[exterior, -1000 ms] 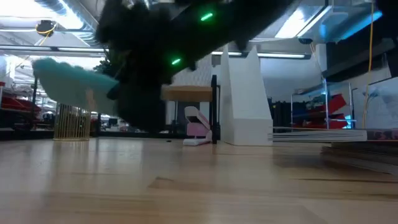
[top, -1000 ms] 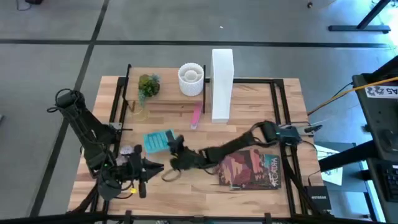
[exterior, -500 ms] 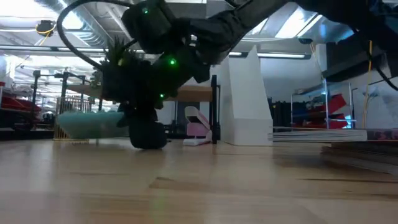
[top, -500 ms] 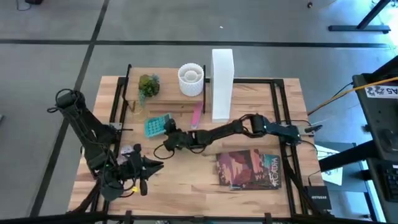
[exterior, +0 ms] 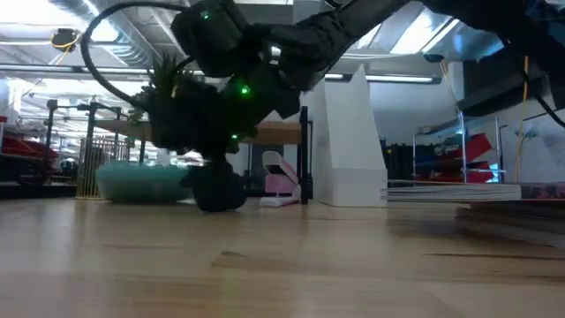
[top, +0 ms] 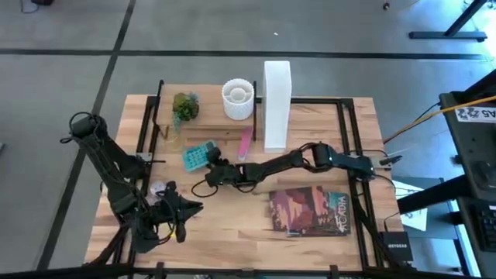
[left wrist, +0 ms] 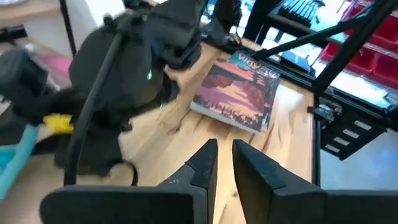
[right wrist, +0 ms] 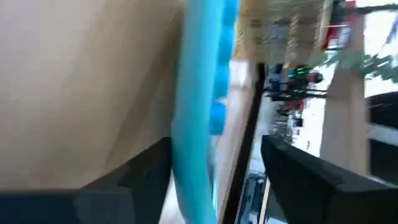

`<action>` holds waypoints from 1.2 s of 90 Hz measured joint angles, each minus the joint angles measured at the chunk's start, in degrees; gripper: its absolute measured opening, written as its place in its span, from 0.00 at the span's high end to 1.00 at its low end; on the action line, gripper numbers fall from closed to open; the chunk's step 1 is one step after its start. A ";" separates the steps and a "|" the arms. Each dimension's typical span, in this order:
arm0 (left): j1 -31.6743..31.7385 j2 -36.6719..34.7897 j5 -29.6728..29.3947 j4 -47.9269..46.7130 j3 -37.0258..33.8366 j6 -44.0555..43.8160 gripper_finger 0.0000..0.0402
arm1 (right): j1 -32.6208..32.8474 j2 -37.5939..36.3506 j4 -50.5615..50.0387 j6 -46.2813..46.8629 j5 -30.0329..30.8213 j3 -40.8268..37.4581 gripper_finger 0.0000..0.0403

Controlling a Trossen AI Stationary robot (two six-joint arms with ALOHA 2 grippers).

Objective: Stock shelves
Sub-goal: Put the blue calculator under the shelf

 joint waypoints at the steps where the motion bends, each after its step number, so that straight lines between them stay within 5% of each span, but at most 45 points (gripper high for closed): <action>1: 0.00 0.00 -0.01 -0.18 0.00 -0.30 0.92 | 0.00 -0.32 -0.56 0.61 -0.45 0.00 0.40; 28: -0.43 -0.02 1.54 -6.37 0.00 -6.43 0.92 | 0.20 -9.12 -20.85 21.67 -17.84 0.16 0.51; 50: -0.26 0.45 5.06 -17.42 -0.02 -19.22 0.92 | 0.64 -10.03 -26.06 32.58 -36.61 -0.89 0.68; 78: 2.23 5.18 14.55 -27.97 -0.23 -32.62 0.92 | -5.09 -7.81 -15.46 42.19 -38.07 -2.08 0.98; 91: 4.09 6.99 22.43 -27.75 -2.68 -36.33 0.92 | -6.25 -6.09 -18.47 40.86 -44.48 -2.16 0.97; 108: 5.32 9.28 26.01 -27.81 -4.48 -37.99 0.92 | -6.55 -3.73 -14.83 39.10 -39.64 -2.08 0.99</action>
